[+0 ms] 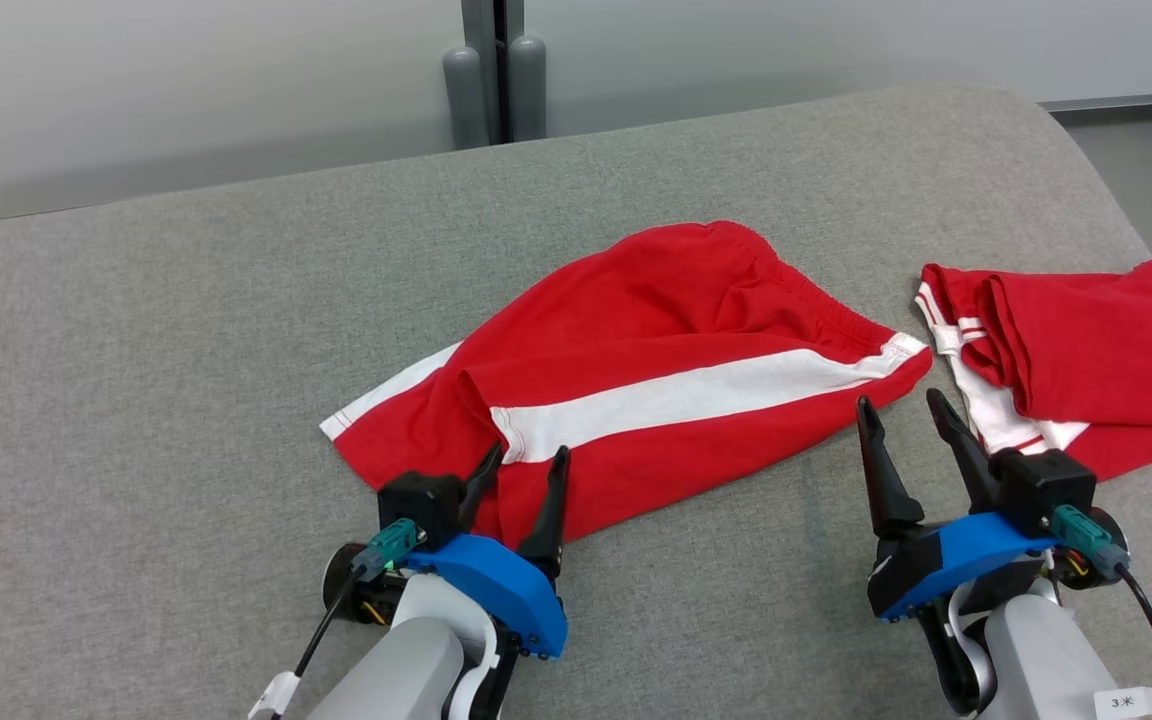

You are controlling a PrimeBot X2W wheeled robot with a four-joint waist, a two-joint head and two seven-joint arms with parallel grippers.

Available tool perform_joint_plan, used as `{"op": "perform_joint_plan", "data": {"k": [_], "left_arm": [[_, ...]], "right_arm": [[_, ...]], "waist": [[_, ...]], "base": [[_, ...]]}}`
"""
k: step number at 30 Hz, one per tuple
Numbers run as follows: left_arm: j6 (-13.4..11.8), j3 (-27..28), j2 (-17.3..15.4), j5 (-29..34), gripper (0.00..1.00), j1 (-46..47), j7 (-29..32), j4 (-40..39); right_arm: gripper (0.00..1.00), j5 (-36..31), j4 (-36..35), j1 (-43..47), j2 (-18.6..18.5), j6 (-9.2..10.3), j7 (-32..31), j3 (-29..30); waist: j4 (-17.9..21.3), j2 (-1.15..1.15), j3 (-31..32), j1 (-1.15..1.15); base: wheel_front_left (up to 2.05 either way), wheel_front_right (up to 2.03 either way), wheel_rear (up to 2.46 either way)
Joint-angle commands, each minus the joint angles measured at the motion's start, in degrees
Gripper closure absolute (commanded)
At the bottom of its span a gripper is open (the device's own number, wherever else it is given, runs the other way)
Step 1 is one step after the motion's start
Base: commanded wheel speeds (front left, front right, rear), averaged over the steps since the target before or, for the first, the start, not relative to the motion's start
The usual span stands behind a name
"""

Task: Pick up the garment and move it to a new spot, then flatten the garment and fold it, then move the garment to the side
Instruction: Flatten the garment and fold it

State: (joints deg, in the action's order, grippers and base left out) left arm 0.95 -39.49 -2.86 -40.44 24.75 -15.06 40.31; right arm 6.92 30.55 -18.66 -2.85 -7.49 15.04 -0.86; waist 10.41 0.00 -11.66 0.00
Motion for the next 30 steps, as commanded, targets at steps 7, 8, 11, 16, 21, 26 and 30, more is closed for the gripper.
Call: {"op": "perform_joint_plan", "data": {"k": [7, 8, 11, 16, 21, 26, 30], "left_arm": [[-1.72, 1.32, -0.03, 2.29, 0.00, 2.05, -0.14, 1.19], [-1.86, 1.51, -0.03, 2.66, 0.00, 2.22, -0.14, 1.35], [-2.43, 2.50, -0.03, 3.50, 0.00, 2.52, -0.14, 1.04], [-1.91, 1.69, -0.03, 3.60, 0.00, 1.96, -0.14, 1.79], [-1.86, -0.16, -0.04, 3.20, 0.00, 1.45, -0.14, 1.49], [-2.74, -0.83, -0.04, 1.17, 0.53, 2.07, -0.14, 3.25], [-3.42, 0.70, 0.00, 0.60, 1.00, 2.65, -0.14, 4.24]], "right_arm": [[0.00, 0.86, 0.65, 0.07, -0.14, -0.01, 0.16, -0.51], [0.00, 0.87, 0.72, 0.06, -0.14, -0.01, 0.16, -0.60], [0.00, 0.79, 0.89, 0.26, -0.14, -0.01, 0.16, -0.55], [0.00, 0.84, 1.29, 0.47, -0.14, -0.01, 0.16, -0.43], [0.00, 1.16, 1.55, 0.55, -0.14, -0.01, 0.16, -0.49], [0.00, 1.58, 1.65, 0.35, -0.14, -0.01, 0.16, -0.92], [0.00, 1.68, 1.57, 0.26, -0.14, -0.01, 0.16, -1.13]], "waist": [[0.32, 0.00, -0.12, 0.00], [0.40, 0.00, -0.11, 0.00], [0.55, 0.00, -0.03, 0.00], [0.70, 0.00, 0.22, 0.00], [0.66, 0.00, 0.36, 0.00], [0.86, 0.00, 0.27, 0.00], [1.07, 0.00, 0.61, 0.00]], "base": [[0.00, 0.00, 0.00], [0.00, 0.00, 0.00], [0.00, 0.00, 0.00], [0.00, 0.00, 0.00], [0.00, 0.00, 0.00], [0.00, 0.00, 0.00], [0.00, 0.00, 0.00]]}}
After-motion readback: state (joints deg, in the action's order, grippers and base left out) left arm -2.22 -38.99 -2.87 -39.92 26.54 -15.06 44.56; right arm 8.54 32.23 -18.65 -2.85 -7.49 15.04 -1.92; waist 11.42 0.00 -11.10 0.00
